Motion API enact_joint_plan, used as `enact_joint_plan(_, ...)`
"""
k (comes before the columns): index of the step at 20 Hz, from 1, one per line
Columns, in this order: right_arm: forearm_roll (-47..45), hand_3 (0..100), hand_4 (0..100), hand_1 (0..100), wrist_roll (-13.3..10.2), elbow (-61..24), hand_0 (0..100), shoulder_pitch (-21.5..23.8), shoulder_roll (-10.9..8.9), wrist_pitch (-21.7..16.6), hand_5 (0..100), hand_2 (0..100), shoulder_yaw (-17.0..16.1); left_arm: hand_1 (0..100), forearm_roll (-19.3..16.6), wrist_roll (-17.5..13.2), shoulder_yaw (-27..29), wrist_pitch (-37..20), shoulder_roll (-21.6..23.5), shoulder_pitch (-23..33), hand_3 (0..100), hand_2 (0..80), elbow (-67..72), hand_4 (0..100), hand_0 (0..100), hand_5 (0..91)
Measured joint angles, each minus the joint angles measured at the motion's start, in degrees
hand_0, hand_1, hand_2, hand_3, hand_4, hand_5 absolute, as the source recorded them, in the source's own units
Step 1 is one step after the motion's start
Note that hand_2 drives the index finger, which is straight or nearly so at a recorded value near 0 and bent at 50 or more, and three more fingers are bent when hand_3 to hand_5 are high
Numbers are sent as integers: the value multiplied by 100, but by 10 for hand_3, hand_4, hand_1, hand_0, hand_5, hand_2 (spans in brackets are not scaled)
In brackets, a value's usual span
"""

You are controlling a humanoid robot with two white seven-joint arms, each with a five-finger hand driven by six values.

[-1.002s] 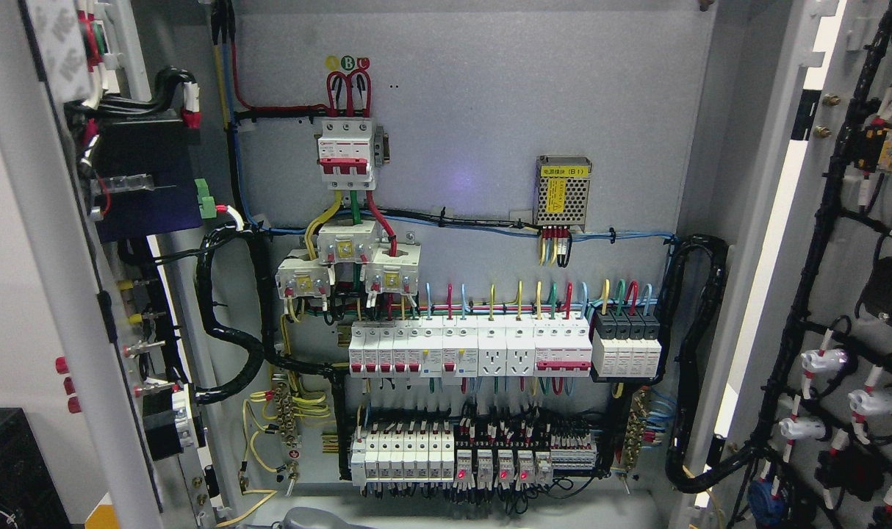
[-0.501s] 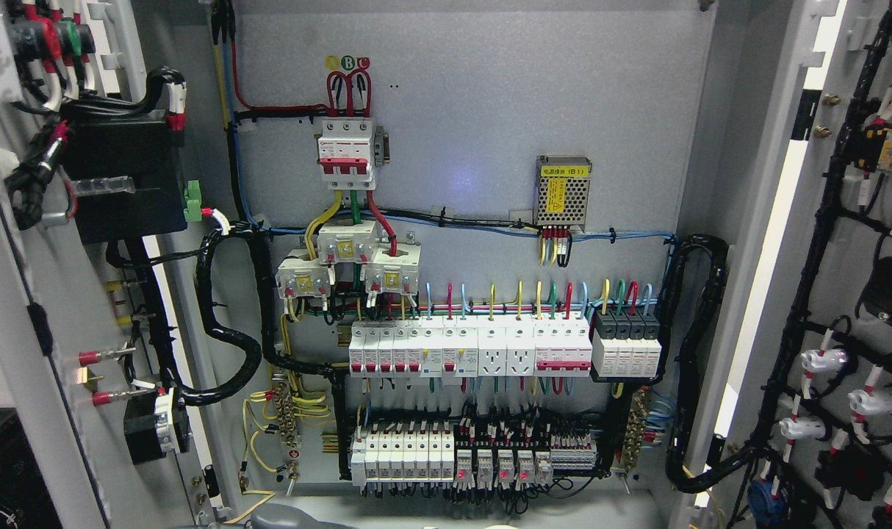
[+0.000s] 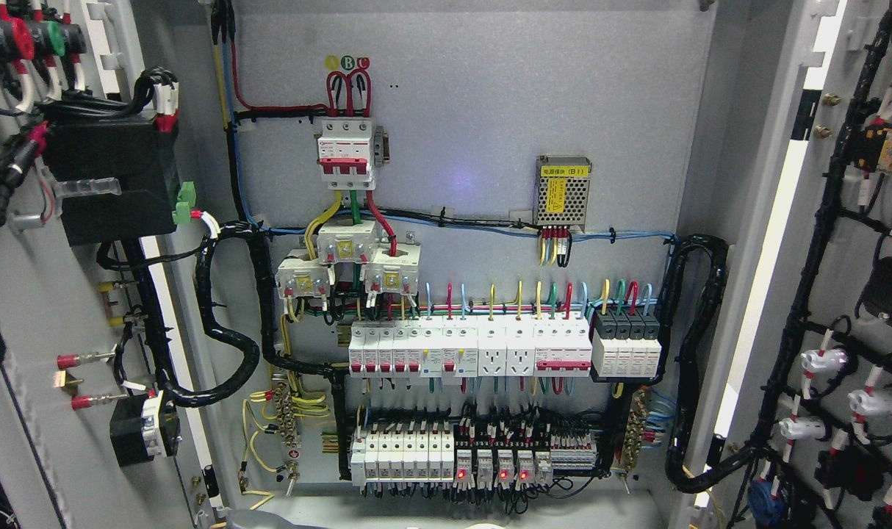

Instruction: Open door with both hands

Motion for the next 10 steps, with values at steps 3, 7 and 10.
enact_joint_plan(3, 2, 0, 0, 0, -2, 22, 0, -28, 11, -1, 0, 0, 47, 0, 103, -6, -316, -2, 65, 325, 0, 0, -617, 0, 0, 0)
enact_joint_plan(7, -2, 0, 0, 0, -14, 42, 0, -51, 3, -3, 0, 0, 7, 0, 441, -26, -795, -6, 213, 885, 0, 0, -1709, 0, 0, 0)
enact_joint_plan(10, -14, 0, 0, 0, -16, 43, 0, -22, -34, -10, 0, 0, -132, 0, 594, -23, -1112, -18, 388, 1317, 0, 0, -2619, 0, 0, 0)
